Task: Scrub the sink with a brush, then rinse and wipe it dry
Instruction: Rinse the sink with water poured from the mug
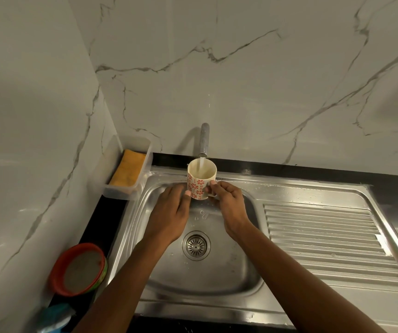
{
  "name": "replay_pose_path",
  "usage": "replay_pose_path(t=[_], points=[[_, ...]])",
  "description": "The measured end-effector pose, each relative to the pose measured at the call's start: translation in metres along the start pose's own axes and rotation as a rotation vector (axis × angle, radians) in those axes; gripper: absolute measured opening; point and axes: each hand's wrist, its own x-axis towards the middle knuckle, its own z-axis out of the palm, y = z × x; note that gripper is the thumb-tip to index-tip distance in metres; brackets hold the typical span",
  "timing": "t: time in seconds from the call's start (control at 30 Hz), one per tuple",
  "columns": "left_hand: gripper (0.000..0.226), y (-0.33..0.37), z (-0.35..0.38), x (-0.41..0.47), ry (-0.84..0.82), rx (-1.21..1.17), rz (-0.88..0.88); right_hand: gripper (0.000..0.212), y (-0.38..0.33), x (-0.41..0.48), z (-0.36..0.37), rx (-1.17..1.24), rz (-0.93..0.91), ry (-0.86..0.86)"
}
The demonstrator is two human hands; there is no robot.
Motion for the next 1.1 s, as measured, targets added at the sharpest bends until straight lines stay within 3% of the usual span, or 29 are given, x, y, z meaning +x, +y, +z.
replay_pose_path(t=[1.1], points=[[0.02, 0.0037, 0.005, 0.0034, 0.006, -0.015, 0.007, 0.029, -0.0035, 0.0068, -0.0041, -0.007, 0.019, -0.019]])
